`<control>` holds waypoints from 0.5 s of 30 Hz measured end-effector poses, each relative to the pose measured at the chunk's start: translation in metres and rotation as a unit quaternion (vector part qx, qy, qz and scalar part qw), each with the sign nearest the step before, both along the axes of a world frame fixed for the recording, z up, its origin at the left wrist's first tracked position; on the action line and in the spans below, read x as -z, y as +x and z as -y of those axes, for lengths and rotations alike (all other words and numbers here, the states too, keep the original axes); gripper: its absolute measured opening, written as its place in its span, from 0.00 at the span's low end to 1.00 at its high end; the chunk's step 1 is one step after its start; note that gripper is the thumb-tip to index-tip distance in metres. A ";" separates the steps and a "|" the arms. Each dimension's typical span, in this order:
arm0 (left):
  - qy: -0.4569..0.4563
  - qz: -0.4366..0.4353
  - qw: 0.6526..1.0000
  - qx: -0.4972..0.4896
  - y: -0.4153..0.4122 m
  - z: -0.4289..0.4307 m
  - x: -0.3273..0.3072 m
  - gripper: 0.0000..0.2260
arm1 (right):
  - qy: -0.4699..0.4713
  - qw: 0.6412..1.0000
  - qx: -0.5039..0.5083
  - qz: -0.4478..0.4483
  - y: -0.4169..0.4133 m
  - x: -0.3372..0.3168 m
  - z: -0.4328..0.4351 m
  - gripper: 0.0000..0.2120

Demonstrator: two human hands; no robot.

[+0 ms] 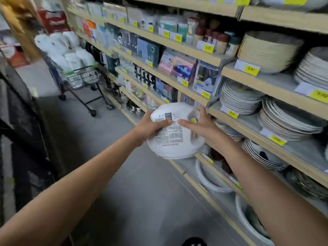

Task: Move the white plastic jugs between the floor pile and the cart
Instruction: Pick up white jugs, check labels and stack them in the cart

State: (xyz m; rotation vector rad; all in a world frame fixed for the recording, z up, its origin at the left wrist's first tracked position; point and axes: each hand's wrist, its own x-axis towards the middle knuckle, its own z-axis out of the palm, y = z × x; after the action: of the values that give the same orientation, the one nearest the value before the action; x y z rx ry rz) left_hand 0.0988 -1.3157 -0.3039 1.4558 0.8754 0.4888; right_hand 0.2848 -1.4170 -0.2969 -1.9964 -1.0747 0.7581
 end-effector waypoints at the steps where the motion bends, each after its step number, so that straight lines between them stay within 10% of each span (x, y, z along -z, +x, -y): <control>1: 0.003 0.006 1.000 -0.001 -0.009 -0.014 -0.001 0.23 | 0.002 1.000 -0.022 -0.002 -0.004 -0.001 -0.019 0.46; 10: 0.009 -0.009 0.993 -0.118 -0.066 -0.141 0.005 0.11 | -0.025 0.983 -0.180 -0.002 -0.040 0.002 -0.206 0.50; 15: -0.004 -0.020 0.976 -0.217 -0.085 -0.237 0.008 0.35 | -0.021 0.965 -0.261 -0.036 -0.053 0.005 -0.330 0.49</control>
State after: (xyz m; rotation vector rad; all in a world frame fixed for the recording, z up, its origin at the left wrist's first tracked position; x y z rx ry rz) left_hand 0.0143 -1.0789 -0.3120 1.2693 1.2353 0.7803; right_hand 0.2318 -1.0867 -0.3021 -1.7125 -1.5762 1.1203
